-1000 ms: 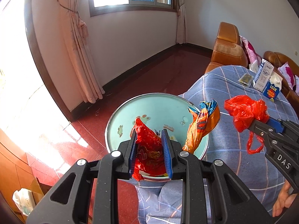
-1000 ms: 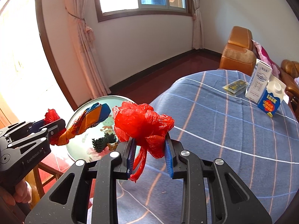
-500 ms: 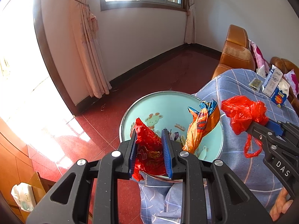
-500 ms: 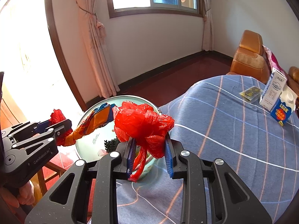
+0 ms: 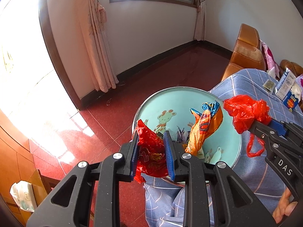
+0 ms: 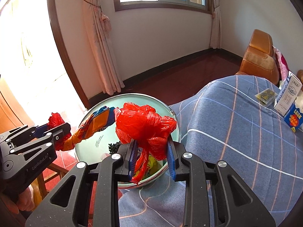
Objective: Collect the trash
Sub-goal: 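Carry the red bags over the bin with both tools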
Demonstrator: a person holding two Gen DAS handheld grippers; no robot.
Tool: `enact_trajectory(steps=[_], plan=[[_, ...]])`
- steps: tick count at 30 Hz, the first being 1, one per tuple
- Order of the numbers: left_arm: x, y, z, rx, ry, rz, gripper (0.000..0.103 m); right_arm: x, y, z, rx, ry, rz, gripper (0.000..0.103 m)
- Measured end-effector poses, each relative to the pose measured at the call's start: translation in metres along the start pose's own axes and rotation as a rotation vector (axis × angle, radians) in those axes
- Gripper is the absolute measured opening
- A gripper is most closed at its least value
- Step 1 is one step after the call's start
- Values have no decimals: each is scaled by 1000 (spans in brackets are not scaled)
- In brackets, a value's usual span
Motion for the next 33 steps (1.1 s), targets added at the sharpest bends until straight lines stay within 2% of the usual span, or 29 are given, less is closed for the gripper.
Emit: enact_trajectory(steps=[33], plan=[[-14,-11,-50,89,-51,-21,25,3,-4,-59,101,22,-7,28]])
Point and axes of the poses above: each gripper's, at about its wrist camera, not at the fingertips, and z roughly against the way its jaws point, x to its left, y to its underside, the point moved 2 cm from there along -z, roughly the way its jaws point, and after that the axes turned 13 degrees about -z, right-handed, at the moved point
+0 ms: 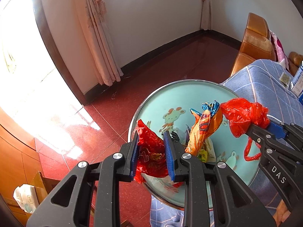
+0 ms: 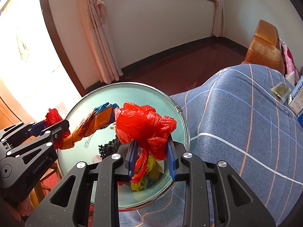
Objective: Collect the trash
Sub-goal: 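Carry the red bags over the bin with both tools, then open both tools to drop the red bags into the bin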
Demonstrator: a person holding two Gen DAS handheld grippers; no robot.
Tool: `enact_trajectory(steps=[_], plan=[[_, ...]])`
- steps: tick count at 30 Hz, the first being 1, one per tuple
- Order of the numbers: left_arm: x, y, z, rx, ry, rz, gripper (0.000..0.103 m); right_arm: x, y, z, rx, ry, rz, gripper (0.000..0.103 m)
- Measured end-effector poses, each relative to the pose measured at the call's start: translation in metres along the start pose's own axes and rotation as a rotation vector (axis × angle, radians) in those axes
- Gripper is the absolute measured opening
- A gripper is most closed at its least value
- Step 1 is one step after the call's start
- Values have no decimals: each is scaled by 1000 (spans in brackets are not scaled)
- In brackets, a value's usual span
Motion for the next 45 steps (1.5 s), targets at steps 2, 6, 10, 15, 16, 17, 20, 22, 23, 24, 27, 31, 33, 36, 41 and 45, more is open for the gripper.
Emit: enact_trajectory(steps=[2,6,10,15,16,17,20,22,23,24,27,31,33,36,41,45], plan=[[-2,-1,-2,5,-1,-4,25,1,-1,-2,3,1,1,28],[-3,-3,-9,21,-1,-5,25,2,-4,-6,13,-1,3,28],[-5,-5,-15,37,-1,-6,26,2,-8,-12,31,-5,10,30],[-3,-5,-15,36,-4,-14,37,2,-11,-17,48,-15,20,40],[-2,-4,-13,33,-8,-14,40,2,-11,-16,46,-14,19,42],[-2,-4,-12,31,-10,-14,41,1,-13,-14,39,-13,18,43],[-1,-5,-7,24,-11,-10,45,2,-15,-8,24,-14,15,47],[-1,-5,-2,15,-21,-8,55,2,-16,-3,11,-12,13,49],[-1,-5,1,10,-30,-9,65,1,-17,0,4,-11,9,50],[-2,-5,3,6,-38,-11,68,-1,-18,4,-7,-9,-1,52],[-5,-4,11,-7,-48,-22,73,-7,-18,13,-32,-9,-38,65],[-9,0,17,-9,-34,-15,83,-16,-17,23,-31,-23,-76,70],[-13,2,22,-13,-33,-22,88,-18,-16,29,-37,-27,-85,74],[-15,5,29,-21,-49,-26,94,-19,-12,40,-52,-22,-95,80],[-15,16,34,17,-32,-5,94,-22,-5,43,-38,1,-112,83],[-13,29,41,41,-44,-1,94,-24,6,45,-3,16,-123,85]])
Point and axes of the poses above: each gripper's, at about its wrist camera, not at the fingertips, and z roughly against the way its jaws point, x to its left, y to its underside, the point moved 2 cm from there along -z, roughly the way its jaws point, and after that the axes turned 13 degrees about -z, right-handed, at the moved point
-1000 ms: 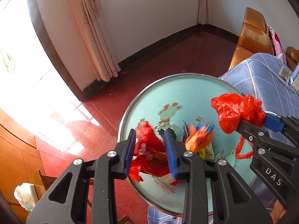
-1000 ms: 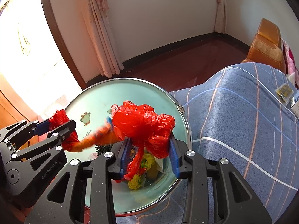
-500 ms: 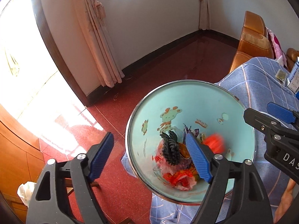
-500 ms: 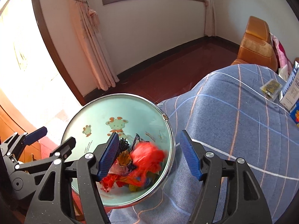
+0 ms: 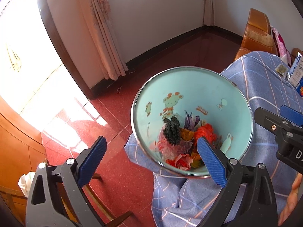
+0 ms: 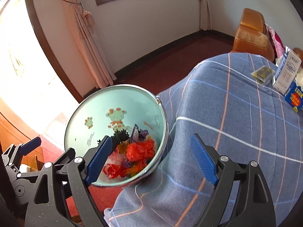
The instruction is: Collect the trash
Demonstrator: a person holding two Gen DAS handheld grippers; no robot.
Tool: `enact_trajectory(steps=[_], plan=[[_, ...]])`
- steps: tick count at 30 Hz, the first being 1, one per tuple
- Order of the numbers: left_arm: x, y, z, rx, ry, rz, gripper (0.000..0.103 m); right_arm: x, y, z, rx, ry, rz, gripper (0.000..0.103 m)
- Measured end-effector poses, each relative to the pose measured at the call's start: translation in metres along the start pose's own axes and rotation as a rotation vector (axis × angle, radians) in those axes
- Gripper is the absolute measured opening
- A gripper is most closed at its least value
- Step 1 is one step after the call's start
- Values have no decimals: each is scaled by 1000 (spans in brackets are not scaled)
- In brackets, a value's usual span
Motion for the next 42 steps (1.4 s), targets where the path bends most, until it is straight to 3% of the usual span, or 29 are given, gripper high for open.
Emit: enact_trajectory(steps=[12,22,28,34,42], plan=[[-13,42,17,55,16,1,95,-10,35,33,15,22,7,89],[5,39,90,-124,-84,22,95,-26,48,96,-99,-5,-40,89],[16,29,149,-278,-156,53,97,-20,41,149,-232,-39,-25,91],[18,28,204,-433,-187,70,97,-11,38,210,-433,-92,-19,93],[21,33,248,-598,-250,89,97,-7,46,264,-687,-140,-20,96]])
Point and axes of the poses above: each gripper's, at about its wrist camera, not at the fingertips, and z roughly against the way its jaws point, x to its left, y to its underside, the point moved 2 cm from there along -z, roughly the way its jaws point, and after that the axes turned 13 degrees about -z, right-handed, at the moved point
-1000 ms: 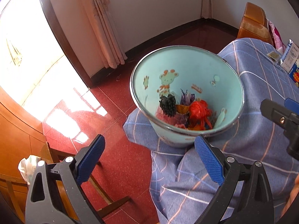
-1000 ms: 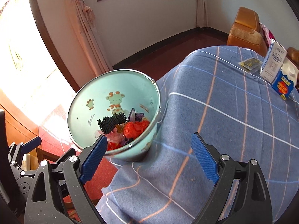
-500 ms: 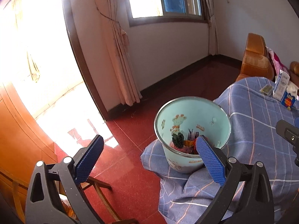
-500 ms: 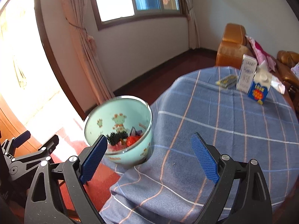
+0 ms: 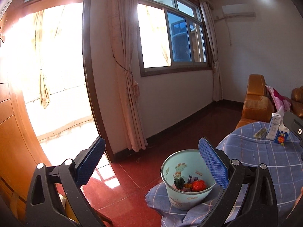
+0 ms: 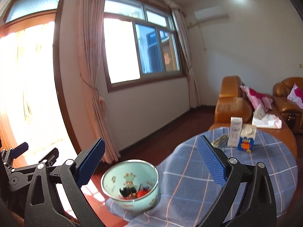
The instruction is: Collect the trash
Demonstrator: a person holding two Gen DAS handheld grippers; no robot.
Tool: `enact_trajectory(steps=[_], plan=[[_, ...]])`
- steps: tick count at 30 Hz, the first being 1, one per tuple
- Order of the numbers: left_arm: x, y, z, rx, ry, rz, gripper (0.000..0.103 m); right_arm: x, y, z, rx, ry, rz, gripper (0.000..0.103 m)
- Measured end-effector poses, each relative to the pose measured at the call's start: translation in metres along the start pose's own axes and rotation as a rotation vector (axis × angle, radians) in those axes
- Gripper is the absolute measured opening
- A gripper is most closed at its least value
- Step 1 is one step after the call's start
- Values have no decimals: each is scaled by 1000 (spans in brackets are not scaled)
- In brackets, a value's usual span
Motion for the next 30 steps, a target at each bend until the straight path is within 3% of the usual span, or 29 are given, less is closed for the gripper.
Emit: enact_trajectory(steps=[4,11,30], plan=[[-1,-2,4,-23,23,9,97,0,-5,6,-32,-12,-10,96],[-3,2,3,-19,46,29,97,-4,-2,2,-4,-10,-24,96],[-1,7,0,-8,44,33,97,0,1,2,4,-9,-27,96]])
Point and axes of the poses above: each gripper's, at about its wrist camera, not at the fingertips, and z roughly against the way its jaws point, x to its left, y to its underside, the point moved 2 cm from there along -z, roughly the way its jaws point, and after that the axes turned 13 degrees about -z, right-handed, at the moved point
